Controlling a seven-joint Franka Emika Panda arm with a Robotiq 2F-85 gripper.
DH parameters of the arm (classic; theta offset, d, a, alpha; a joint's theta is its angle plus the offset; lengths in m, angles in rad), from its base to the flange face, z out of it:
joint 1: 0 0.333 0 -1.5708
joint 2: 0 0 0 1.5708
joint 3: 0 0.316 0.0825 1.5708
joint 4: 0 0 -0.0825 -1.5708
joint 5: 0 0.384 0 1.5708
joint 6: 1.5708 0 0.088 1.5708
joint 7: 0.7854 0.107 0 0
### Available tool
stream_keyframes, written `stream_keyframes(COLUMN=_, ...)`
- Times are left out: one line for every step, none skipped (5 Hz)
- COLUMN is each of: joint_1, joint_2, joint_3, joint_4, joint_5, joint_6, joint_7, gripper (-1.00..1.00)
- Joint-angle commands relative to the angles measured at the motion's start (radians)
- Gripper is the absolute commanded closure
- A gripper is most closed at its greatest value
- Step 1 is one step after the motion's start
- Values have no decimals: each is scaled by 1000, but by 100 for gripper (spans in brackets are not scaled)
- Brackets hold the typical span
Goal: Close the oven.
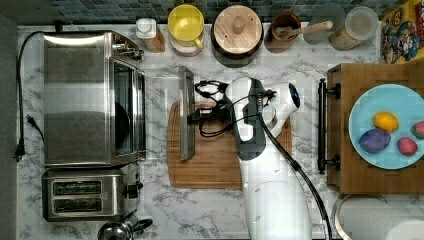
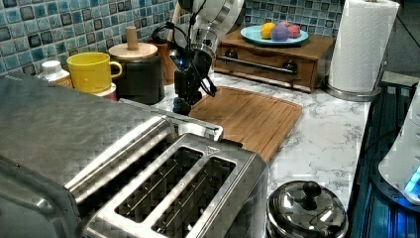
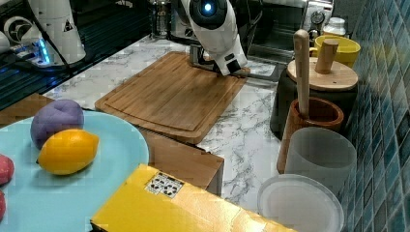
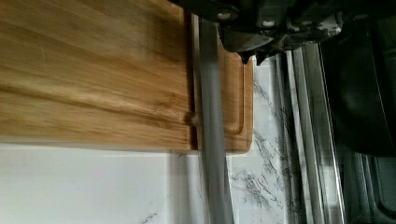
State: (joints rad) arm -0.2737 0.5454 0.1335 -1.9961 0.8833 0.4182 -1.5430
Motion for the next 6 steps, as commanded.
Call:
stream_keyframes(joint_1=93, joint_2=-221, joint_3=100, joint_4=64, joint_5=5, joint_6=-49, joint_7=105, gripper=100)
stream_keyframes(joint_1=161, joint_2=-274, joint_3=128, joint_4=36, joint_5=-47, joint_6=3, joint_7=156, gripper=100)
stream_keyframes(joint_1=227, joint_2=-320, joint_3=147, joint_4=5, joint_5=-120, joint_6=77, joint_7=227, gripper=100)
stream_keyframes(joint_1=258, joint_2=-304, joint_3=176, joint_4=21, joint_5=-208, joint_6=119, joint_7=323, gripper=100)
stream_keyframes(joint_1=309, joint_2=-314, joint_3=173, joint_4=30, joint_5=-343, joint_6=174, joint_7=461, gripper=100)
stream_keyframes(joint_1=392, joint_2=-343, joint_3=150, joint_4=17, joint_5=-578, joint_6=252, joint_7=710, gripper=100)
